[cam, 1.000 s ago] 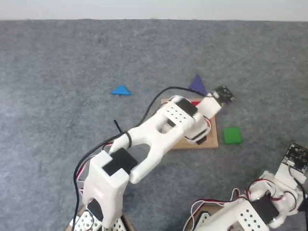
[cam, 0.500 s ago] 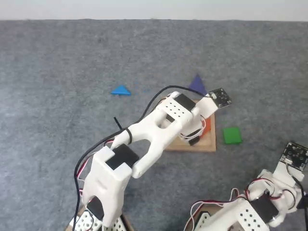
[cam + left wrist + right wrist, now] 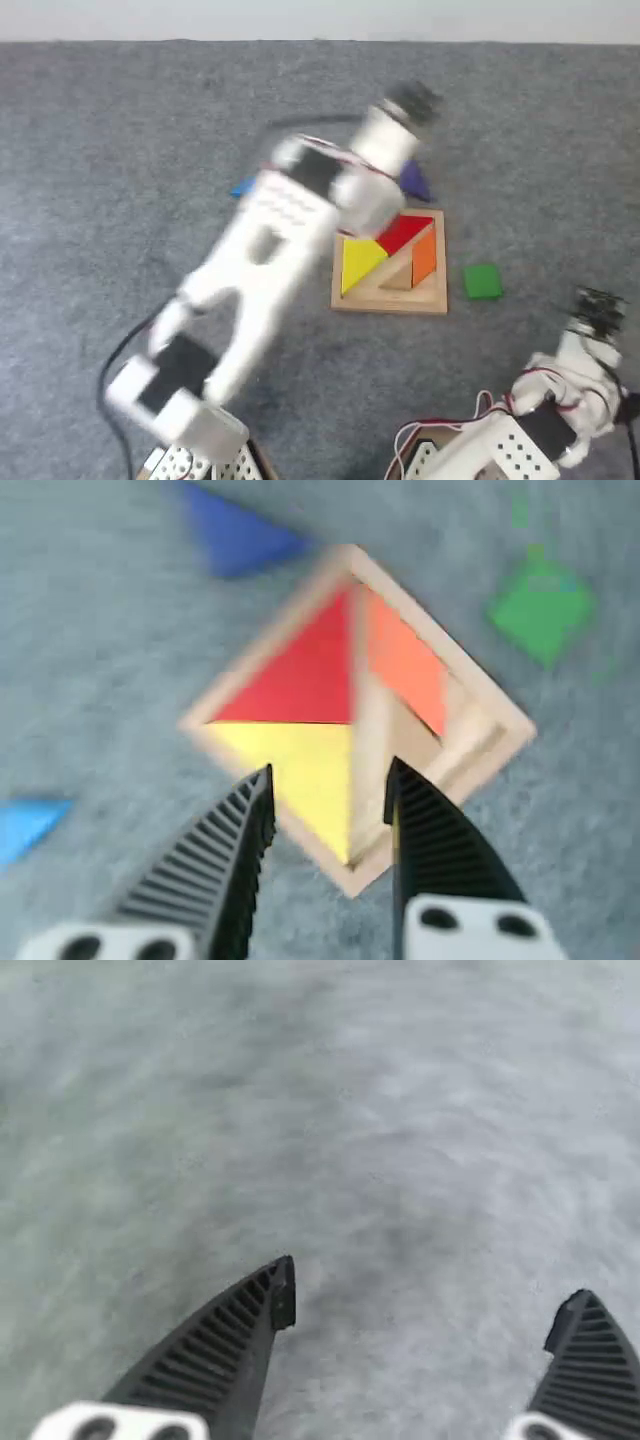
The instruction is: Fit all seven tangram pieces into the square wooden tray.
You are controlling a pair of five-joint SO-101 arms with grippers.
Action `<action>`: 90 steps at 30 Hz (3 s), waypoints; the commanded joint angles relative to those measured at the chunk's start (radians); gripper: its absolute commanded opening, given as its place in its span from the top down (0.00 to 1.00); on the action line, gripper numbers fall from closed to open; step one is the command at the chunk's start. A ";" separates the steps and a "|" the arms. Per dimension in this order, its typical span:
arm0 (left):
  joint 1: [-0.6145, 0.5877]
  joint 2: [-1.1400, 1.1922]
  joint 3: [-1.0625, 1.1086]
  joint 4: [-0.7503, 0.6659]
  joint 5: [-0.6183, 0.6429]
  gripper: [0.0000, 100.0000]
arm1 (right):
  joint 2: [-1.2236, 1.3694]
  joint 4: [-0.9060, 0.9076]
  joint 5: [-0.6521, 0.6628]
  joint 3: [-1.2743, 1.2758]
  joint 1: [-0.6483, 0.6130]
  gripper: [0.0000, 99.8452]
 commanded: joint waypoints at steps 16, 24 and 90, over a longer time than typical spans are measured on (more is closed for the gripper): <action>-0.381 -0.827 1.182 -0.517 0.015 0.82 | 0.788 0.108 0.018 -0.727 -0.820 0.61; -0.370 -0.795 1.239 -0.600 0.017 0.82 | 1.399 -0.021 -0.006 -0.933 -1.185 0.61; -0.207 -0.637 1.211 -0.594 0.011 0.82 | 2.043 -0.295 0.092 -1.398 -0.915 0.91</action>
